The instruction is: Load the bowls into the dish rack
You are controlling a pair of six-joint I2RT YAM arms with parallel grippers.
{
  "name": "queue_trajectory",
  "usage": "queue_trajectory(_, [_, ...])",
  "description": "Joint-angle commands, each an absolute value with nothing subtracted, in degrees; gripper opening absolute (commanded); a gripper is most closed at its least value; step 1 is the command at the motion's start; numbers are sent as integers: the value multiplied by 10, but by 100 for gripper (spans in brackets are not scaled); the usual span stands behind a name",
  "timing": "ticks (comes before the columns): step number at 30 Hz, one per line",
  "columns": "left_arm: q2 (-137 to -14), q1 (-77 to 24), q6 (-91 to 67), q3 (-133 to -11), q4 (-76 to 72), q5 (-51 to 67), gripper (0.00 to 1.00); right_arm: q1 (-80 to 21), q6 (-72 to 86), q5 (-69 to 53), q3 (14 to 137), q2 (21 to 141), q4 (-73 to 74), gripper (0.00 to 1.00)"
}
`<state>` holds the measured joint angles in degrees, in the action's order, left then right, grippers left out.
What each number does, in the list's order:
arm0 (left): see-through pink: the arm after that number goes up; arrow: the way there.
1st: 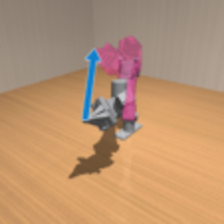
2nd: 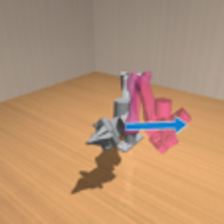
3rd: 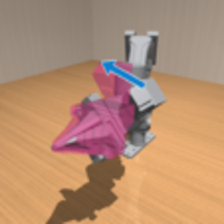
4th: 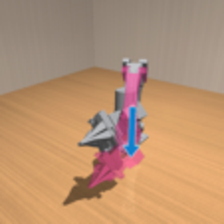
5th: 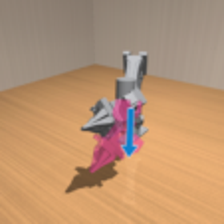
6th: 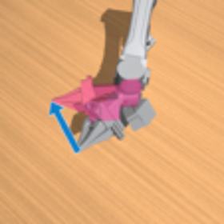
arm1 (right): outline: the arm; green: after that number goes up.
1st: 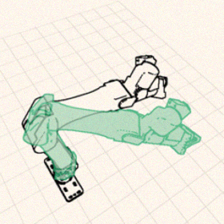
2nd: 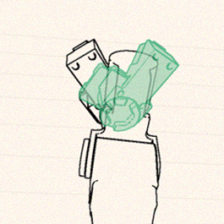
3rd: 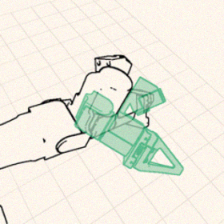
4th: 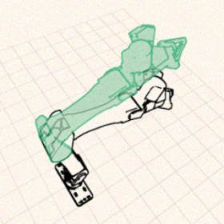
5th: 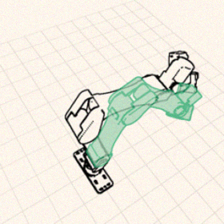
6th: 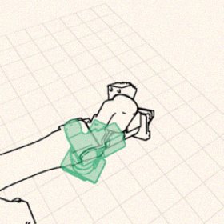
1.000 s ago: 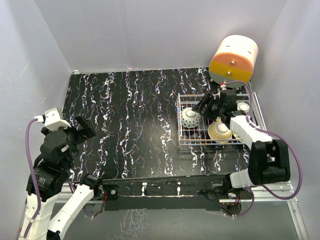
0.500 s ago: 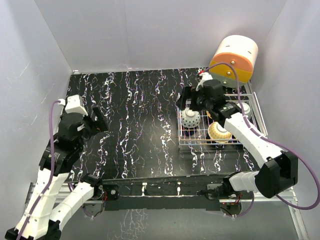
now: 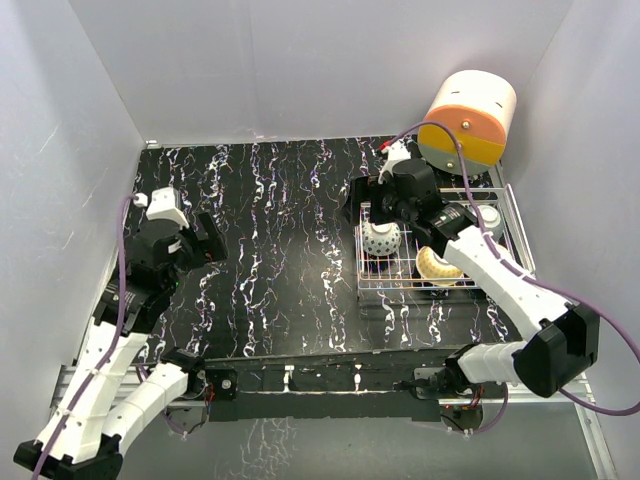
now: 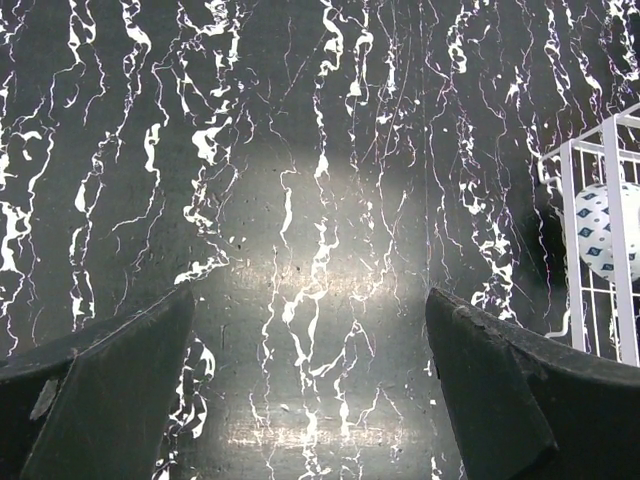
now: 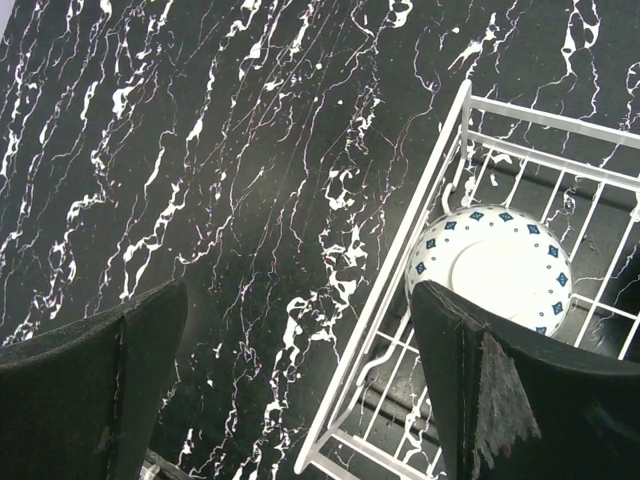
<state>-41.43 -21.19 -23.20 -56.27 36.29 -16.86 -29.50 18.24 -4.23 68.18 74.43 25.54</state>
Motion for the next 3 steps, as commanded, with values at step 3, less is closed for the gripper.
queue_trajectory(3, [-415,-214,-233,-561,354,-162,97,-294,164,-37,690,723,232,99])
